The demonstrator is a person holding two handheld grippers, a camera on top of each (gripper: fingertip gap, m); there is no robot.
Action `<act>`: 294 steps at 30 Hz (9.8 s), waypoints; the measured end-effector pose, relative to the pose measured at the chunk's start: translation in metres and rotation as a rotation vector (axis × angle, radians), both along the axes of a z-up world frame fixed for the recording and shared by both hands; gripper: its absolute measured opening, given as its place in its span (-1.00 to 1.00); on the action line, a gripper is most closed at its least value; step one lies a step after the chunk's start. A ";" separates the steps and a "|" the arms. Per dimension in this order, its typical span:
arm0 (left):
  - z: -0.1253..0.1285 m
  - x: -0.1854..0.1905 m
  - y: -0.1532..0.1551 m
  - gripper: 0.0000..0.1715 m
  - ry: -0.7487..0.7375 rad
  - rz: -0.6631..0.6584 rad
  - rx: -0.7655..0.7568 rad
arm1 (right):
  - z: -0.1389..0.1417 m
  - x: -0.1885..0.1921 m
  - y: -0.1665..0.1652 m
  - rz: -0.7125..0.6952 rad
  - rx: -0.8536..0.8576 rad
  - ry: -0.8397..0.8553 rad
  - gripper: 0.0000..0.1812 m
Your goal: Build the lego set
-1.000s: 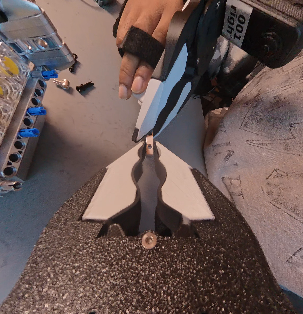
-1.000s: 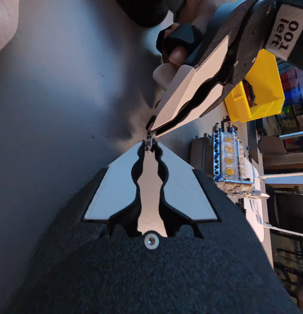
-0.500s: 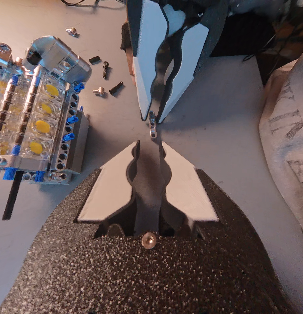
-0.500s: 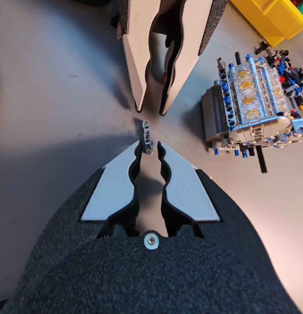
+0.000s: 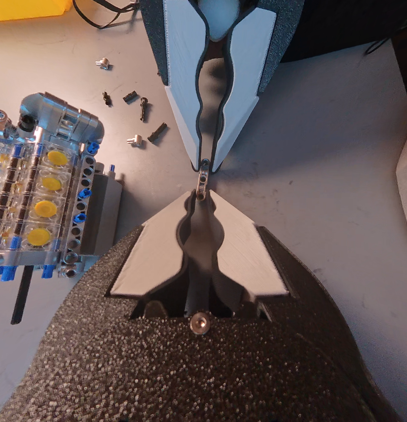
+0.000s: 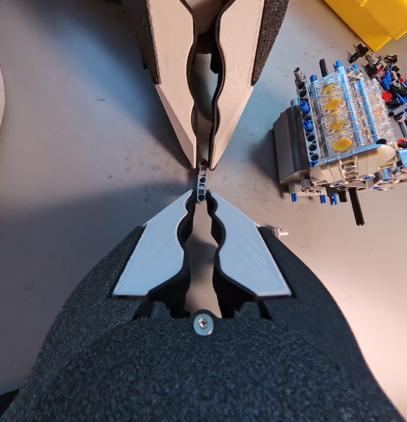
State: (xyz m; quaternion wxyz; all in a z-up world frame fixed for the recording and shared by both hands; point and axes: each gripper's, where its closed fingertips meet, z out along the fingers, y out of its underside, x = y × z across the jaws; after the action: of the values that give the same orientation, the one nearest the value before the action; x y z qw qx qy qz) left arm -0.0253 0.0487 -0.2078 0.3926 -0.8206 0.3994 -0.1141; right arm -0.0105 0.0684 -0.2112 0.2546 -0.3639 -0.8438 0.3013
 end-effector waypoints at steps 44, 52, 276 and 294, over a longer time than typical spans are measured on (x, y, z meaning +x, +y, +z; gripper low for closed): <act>0.046 -0.103 0.034 -0.74 -0.056 0.340 0.276 | 0.039 -0.020 0.069 -0.296 -0.004 0.263 -0.66; 0.042 -0.104 0.038 -0.80 -0.032 0.380 0.275 | 0.040 -0.021 0.070 -0.301 0.007 0.274 -0.67; 0.000 0.003 0.006 -0.96 0.126 -0.022 0.177 | -0.002 0.005 0.002 0.082 -0.089 -0.188 -0.93; 0.010 -0.008 0.006 -0.96 0.015 0.039 0.125 | 0.005 0.020 0.062 -0.173 -0.067 -0.207 -0.81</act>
State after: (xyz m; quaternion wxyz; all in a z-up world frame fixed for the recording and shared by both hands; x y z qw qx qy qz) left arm -0.0334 0.0544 -0.1981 0.4423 -0.8029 0.3925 -0.0750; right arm 0.0092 0.1305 -0.2066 0.1791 -0.4729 -0.8204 0.2671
